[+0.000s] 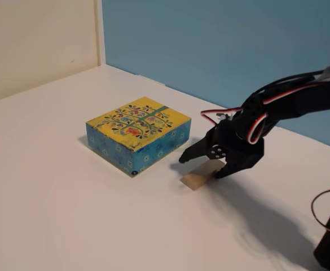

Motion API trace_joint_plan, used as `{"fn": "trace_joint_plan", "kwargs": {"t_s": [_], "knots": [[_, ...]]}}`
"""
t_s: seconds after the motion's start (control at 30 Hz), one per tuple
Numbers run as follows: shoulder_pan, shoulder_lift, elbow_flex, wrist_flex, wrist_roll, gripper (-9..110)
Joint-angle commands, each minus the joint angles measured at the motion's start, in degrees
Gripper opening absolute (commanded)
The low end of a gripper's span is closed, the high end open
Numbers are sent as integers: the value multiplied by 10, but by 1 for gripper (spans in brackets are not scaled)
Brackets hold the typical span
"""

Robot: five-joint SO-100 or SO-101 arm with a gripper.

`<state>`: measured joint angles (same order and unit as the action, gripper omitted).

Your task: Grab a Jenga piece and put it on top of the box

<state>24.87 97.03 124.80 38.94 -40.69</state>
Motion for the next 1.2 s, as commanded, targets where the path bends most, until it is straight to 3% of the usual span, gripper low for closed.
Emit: {"fn": "trace_joint_plan", "kwargs": {"t_s": [0.0, 0.37, 0.63, 0.83, 1.17], "knots": [[7, 1, -18, -10, 7, 32], [32, -2, -18, -11, 0, 28], [32, -3, -18, -13, -3, 8], [28, -4, -18, -23, -1, 0], [32, -4, -18, -33, 3, 0]]}}
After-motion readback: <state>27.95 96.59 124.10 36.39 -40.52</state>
